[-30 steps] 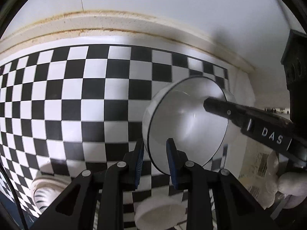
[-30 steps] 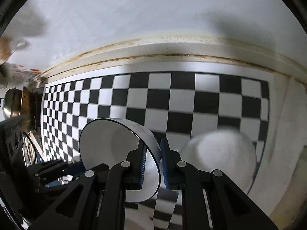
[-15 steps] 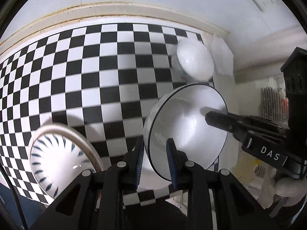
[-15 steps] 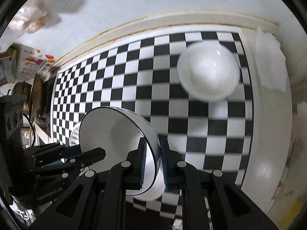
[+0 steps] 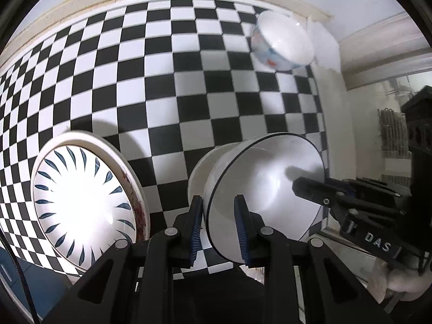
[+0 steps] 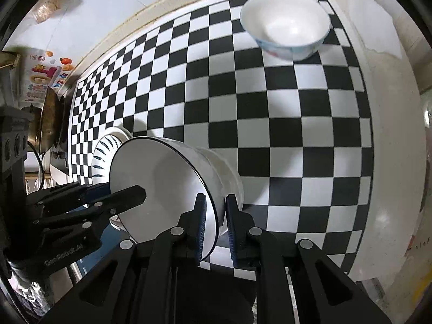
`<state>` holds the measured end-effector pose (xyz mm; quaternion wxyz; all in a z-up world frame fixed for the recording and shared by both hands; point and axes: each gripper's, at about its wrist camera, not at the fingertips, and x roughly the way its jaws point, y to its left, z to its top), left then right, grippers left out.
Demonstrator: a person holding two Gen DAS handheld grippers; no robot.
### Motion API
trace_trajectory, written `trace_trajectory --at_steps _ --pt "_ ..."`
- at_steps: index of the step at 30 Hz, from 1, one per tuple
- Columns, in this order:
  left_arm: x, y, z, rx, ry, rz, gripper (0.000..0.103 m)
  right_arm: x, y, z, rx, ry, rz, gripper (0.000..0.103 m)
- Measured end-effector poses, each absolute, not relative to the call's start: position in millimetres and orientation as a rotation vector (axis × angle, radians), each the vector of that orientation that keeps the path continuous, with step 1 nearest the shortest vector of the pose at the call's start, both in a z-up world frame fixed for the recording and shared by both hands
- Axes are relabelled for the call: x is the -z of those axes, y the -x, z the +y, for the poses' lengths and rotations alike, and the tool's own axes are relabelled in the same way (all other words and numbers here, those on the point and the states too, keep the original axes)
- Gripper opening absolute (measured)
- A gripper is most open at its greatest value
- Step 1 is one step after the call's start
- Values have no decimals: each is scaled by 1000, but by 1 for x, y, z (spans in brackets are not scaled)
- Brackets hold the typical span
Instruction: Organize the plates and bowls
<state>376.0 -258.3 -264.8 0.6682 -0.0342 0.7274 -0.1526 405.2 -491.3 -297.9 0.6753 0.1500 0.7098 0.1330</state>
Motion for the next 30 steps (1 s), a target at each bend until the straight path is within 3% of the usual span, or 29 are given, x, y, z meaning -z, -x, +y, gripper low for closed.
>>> trace_trajectory --at_steps 30 --pt "294 -372 -271 295 -24 1664 21 336 -404 -475 -269 -275 1670 17"
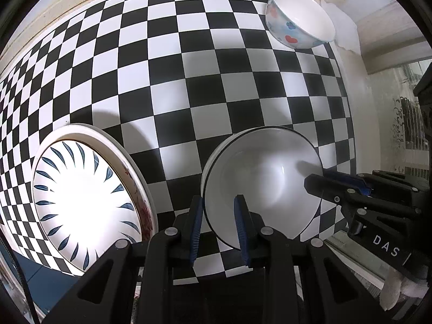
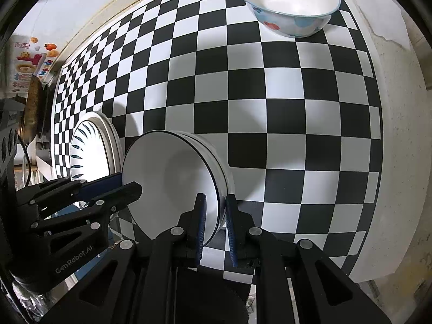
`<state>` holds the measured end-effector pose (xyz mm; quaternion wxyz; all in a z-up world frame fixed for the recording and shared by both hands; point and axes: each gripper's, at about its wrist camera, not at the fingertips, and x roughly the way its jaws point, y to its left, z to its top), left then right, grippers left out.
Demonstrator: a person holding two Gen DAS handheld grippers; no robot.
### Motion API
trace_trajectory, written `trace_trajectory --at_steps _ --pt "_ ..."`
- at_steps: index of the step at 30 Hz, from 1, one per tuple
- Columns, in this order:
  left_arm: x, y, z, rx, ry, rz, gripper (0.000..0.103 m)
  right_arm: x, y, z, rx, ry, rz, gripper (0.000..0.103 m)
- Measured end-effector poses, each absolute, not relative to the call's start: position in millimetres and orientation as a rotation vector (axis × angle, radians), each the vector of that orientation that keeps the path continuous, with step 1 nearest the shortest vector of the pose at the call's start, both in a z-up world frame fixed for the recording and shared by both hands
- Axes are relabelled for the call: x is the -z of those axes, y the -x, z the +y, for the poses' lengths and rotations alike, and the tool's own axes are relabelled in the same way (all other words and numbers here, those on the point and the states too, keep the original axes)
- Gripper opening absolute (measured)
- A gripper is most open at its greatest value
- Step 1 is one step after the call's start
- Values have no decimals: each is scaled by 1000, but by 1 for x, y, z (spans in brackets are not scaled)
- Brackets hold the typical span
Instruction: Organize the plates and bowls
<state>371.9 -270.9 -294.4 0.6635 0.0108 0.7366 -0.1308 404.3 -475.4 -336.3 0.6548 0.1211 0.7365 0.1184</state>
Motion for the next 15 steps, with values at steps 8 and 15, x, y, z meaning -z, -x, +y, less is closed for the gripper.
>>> trace_trajectory --at_steps 8,15 --pt "242 -397 -269 311 24 1547 22 307 -412 -496 -276 -318 1618 17" --pt "237 -481 -293 353 138 1539 25 281 -461 -561 -160 -502 1493 34"
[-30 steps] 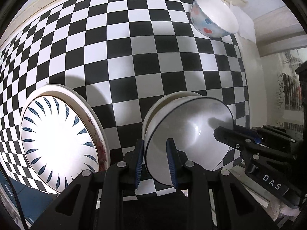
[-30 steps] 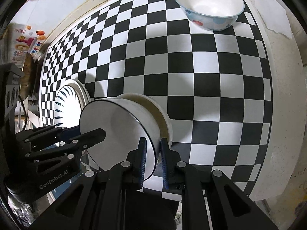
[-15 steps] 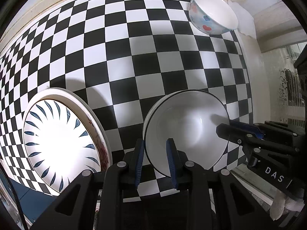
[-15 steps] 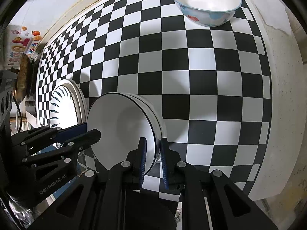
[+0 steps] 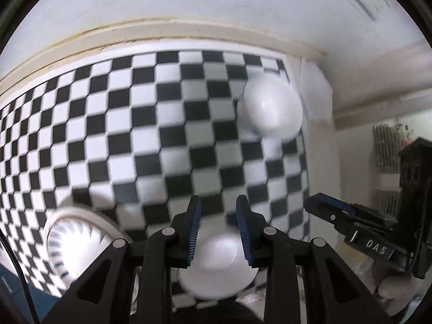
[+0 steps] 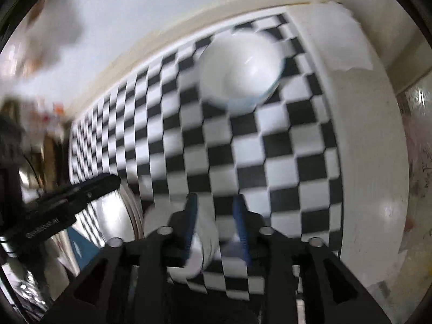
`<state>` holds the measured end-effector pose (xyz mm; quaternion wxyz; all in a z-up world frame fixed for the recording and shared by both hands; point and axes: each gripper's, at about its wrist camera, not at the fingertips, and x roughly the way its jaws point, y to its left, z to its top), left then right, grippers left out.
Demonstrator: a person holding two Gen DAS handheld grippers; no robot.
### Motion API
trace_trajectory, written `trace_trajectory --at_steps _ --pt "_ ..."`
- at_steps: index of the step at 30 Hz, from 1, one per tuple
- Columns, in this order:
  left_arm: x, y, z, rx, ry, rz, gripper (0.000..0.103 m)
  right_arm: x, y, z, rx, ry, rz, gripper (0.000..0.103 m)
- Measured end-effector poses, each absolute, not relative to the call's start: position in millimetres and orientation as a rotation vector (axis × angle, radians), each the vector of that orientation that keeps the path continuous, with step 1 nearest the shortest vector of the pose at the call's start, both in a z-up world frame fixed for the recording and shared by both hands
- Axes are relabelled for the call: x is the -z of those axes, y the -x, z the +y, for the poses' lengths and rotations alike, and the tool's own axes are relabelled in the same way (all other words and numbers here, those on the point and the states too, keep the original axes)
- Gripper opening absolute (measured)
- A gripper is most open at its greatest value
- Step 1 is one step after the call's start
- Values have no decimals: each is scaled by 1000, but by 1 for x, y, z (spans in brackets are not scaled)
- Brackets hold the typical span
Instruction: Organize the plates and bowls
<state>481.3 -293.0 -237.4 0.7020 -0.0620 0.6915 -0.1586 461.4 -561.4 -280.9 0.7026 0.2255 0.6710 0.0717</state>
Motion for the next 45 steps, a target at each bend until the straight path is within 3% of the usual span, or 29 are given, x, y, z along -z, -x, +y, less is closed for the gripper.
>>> trace_trajectory --at_steps 9,17,19,21,22,25,32,45 --pt "298 -574 -350 405 159 1635 25 323 -553 -628 -20 -700 1432 34" --pt "344 -595 -372 404 79 1689 24 371 -590 -629 20 -719 1498 34" --pt "346 -596 -376 415 64 1676 19 378 -596 -626 26 -704 1512 34" --pt "347 -596 -378 428 55 1666 14 381 -599 -624 33 -685 1513 29" --pt "346 -596 -379 430 50 1662 13 382 -601 -623 39 -667 1518 21" --pt "344 -594 -380 426 26 1647 13 385 -604 -618 64 -614 1523 13" --pt "327 -582 -375 426 -17 1611 13 376 -599 -613 59 -579 1516 12" --pt "263 -557 -368 432 -28 1514 13 307 -575 -589 2 -524 1438 12"
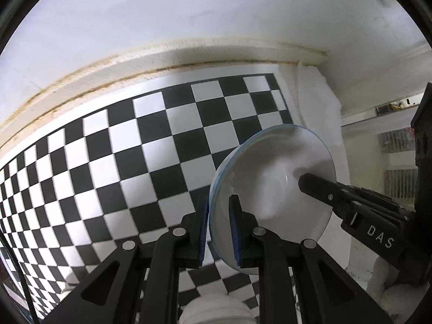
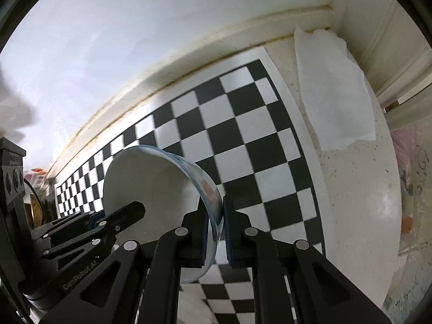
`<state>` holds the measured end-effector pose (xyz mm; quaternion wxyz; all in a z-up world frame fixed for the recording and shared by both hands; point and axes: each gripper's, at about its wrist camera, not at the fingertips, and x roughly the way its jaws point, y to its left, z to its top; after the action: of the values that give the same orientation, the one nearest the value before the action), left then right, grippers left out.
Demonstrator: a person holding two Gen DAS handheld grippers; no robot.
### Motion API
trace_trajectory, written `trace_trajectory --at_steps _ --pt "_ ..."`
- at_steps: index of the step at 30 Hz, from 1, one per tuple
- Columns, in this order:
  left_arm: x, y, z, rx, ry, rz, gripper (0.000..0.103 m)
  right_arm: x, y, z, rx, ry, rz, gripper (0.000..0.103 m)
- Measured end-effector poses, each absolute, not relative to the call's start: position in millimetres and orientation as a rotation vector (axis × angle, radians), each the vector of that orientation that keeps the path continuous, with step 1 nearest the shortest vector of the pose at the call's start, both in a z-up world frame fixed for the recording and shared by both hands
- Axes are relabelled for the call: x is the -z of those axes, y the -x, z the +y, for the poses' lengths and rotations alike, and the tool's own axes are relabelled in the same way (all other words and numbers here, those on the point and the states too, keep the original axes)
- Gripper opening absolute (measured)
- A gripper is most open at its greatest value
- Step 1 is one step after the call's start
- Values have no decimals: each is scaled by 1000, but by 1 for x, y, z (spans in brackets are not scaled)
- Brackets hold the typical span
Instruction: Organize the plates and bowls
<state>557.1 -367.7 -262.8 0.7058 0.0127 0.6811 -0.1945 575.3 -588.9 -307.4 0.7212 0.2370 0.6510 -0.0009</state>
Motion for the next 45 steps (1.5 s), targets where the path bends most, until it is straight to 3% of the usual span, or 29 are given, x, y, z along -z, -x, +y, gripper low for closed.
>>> trace_trajectory --at_steps 12,20,31,45 --pt "200 -486 -317 439 -6 1431 13 227 -505 -550 -59 -502 1362 12" --pt "188 -426 -291 448 -24 1423 13 204 -446 -516 -74 -475 1357 12" --pt "219 -380 -269 434 -43 1504 13 239 -386 -488 -90 -490 1432 12" --pt "272 -376 -270 398 -74 1599 13 299 -374 -483 -67 -498 1546 12"
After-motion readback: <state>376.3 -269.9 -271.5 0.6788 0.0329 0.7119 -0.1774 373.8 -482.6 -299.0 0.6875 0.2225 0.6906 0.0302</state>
